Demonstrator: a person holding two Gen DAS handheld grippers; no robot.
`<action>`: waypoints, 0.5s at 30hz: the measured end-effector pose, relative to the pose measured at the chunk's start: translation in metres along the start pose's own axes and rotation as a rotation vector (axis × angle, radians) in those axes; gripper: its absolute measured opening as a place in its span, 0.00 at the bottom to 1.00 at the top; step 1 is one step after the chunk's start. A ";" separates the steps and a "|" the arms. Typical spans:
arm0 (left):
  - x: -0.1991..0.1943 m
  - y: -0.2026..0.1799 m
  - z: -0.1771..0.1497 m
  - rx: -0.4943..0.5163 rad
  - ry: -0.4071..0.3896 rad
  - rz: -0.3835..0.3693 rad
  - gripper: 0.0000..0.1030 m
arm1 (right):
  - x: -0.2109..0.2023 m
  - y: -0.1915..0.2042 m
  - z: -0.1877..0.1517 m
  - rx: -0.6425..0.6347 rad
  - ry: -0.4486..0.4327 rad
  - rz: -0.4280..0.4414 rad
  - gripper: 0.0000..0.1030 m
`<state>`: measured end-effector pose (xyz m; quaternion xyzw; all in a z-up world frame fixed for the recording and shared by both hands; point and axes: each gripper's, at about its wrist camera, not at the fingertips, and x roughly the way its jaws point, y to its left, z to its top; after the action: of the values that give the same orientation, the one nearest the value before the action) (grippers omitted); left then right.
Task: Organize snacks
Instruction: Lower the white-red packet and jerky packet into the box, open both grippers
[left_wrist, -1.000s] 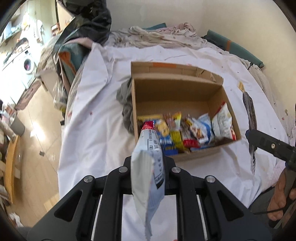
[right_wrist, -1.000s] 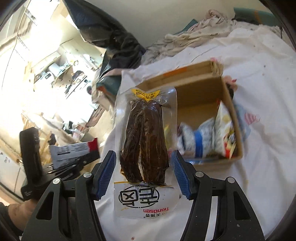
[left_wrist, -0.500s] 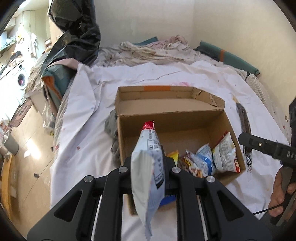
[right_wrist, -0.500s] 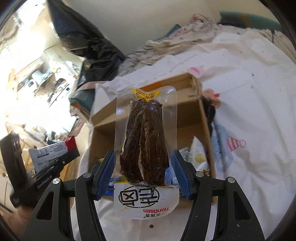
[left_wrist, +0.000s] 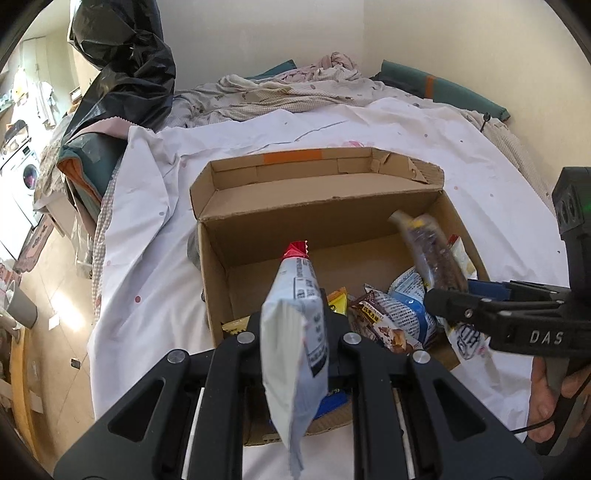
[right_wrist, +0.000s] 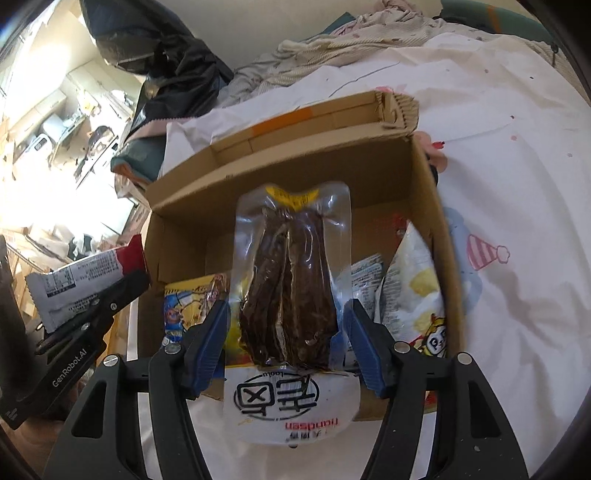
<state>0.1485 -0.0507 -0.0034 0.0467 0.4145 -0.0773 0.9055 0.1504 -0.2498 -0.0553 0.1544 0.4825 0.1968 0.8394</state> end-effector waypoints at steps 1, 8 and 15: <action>0.001 -0.001 -0.001 -0.003 0.005 -0.001 0.12 | 0.001 0.000 -0.001 -0.003 0.007 -0.002 0.65; 0.004 -0.001 -0.004 -0.026 0.036 -0.018 0.36 | 0.004 -0.002 -0.004 0.010 0.032 -0.003 0.65; -0.012 0.000 -0.006 -0.045 -0.018 -0.018 0.86 | -0.013 0.001 -0.002 0.013 -0.024 0.009 0.84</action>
<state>0.1362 -0.0486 0.0017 0.0218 0.4086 -0.0765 0.9093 0.1429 -0.2545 -0.0458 0.1642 0.4731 0.1955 0.8432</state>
